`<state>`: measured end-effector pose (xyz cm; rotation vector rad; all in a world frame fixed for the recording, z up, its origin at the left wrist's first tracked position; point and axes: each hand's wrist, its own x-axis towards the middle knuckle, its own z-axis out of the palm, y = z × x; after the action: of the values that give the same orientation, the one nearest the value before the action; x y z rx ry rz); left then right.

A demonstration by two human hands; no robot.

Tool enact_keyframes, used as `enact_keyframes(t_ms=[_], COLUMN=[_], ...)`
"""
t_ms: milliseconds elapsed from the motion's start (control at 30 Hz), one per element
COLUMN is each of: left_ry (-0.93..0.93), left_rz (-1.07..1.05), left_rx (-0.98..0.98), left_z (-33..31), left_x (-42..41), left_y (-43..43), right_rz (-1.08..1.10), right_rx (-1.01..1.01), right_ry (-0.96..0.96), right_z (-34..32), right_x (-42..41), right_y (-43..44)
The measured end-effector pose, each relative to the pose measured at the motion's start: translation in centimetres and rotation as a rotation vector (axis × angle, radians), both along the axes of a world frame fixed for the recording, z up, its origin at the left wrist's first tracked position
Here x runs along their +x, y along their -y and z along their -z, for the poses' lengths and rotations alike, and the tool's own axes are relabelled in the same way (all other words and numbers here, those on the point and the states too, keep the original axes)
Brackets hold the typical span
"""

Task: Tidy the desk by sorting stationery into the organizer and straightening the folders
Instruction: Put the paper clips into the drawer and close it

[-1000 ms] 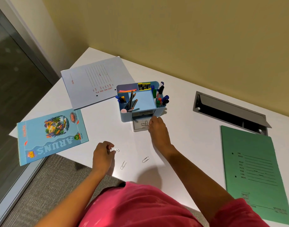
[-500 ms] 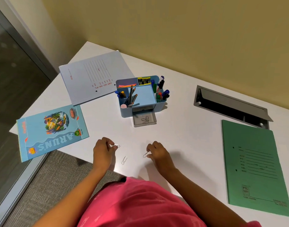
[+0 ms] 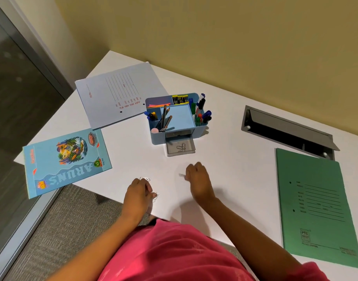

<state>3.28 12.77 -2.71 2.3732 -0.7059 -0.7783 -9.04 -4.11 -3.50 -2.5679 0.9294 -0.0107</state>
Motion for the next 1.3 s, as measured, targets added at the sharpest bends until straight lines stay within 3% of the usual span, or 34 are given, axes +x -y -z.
enact_keyframes(t_ms=[167,433,667,933,1067,1300], left_ry=[0.023,0.090,0.191,0.407,0.359,0.206], left_rz=[0.049,0.150,0.286,0.554,0.491,0.108], left_rx=[0.055,0.134,0.219,0.434,0.347,0.073], left_z=[0.2,0.2,0.4,0.1,0.5,-0.4], left_x=[-0.1,-0.1,-0.4,-0.9,-0.7,-0.2], left_y=[0.0,0.6,1.0,1.9,1.7,1.1], right_rz=[0.279,0.233,0.253,0.435,0.478,0.176], right_rx=[0.000,-0.035,-0.076,0.127,0.174,0.202], right_ry=[0.209,0.157,0.223,0.276,0.425,0.335], right_z=[-0.9,-1.2,-1.4,-0.9,-0.8,-1.0], right_x=[3.2,5.7,3.4,-1.8,-2.9,-1.8], right_y=[2.7,3.8,3.3,1.6,-0.3,-2.4])
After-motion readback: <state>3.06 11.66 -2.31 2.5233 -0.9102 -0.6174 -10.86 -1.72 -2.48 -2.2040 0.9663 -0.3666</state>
